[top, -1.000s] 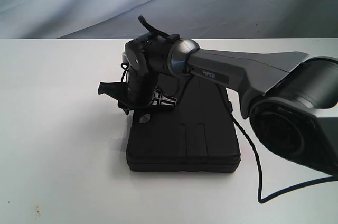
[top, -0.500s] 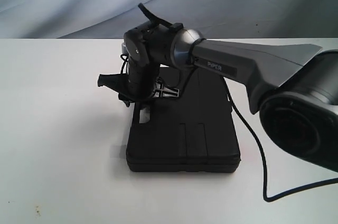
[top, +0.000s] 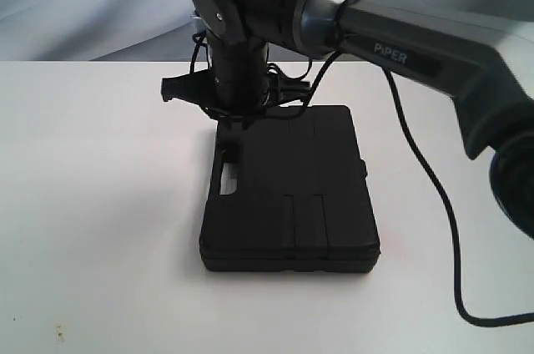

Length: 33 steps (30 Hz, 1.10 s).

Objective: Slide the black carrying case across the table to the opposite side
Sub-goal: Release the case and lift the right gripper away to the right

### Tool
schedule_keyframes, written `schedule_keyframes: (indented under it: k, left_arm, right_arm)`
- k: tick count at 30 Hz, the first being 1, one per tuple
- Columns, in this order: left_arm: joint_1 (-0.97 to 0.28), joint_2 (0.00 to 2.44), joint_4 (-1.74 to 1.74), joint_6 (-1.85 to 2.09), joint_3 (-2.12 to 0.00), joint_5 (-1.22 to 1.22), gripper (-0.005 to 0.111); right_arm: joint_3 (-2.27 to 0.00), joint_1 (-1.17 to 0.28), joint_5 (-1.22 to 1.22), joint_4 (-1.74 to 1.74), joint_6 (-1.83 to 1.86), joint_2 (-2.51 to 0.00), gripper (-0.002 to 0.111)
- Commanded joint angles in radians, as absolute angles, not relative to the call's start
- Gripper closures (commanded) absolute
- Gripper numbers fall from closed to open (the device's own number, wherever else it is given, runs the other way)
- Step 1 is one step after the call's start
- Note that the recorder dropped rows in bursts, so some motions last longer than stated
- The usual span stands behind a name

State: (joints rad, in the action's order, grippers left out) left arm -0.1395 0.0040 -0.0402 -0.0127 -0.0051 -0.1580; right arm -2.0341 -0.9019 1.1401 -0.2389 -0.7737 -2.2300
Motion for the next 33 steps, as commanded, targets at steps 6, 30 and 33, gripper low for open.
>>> schedule_keyframes:
  k: [6,30,33]
  left_arm:
    - [-0.138,0.000,-0.032,-0.025,0.000,-0.147,0.107]
    - [-0.138,0.000,-0.032,-0.025,0.000,-0.147,0.107]
    - [-0.138,0.000,-0.032,-0.025,0.000,-0.147,0.107]
  right_arm:
    - [-1.902,-1.025,1.207,-0.390,-0.672,-2.097,0.108]
    - [-1.150,-1.070,0.876,-0.411,-0.805,-1.392,0.108]
    - [-1.075,-1.070,0.848,-0.433,-0.851,-1.335,0.108]
